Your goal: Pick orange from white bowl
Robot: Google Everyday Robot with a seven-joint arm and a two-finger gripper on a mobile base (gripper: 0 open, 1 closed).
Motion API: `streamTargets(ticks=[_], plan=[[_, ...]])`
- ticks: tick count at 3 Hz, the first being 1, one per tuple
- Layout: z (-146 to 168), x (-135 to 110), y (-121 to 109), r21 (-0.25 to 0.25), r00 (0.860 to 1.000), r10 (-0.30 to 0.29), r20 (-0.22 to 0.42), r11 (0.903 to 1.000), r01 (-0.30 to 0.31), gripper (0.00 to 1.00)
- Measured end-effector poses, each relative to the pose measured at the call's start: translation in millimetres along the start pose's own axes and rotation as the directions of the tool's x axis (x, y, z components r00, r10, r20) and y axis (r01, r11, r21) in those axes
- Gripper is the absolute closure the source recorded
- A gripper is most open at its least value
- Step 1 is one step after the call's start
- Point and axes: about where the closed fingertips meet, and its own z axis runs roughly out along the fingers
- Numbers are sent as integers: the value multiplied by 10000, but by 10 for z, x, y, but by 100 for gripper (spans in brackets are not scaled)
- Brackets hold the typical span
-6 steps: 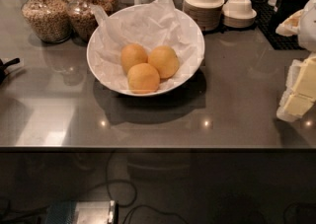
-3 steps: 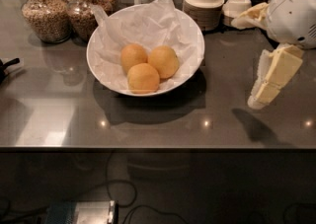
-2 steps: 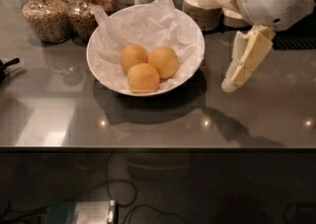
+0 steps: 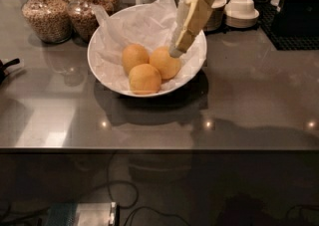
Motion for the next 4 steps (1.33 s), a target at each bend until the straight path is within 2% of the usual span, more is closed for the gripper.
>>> streamTargets(ticks=[1, 2, 3, 4], plan=[[502, 0, -367, -251, 9996, 147, -243, 9996, -153, 0], [919, 189, -652, -501, 9954, 516, -809, 9972, -558, 0], [1179, 506, -753, -847, 9865, 738, -1461, 9926, -868, 0], [1241, 883, -726, -1255, 9779, 671, -1983, 9877, -932, 0]])
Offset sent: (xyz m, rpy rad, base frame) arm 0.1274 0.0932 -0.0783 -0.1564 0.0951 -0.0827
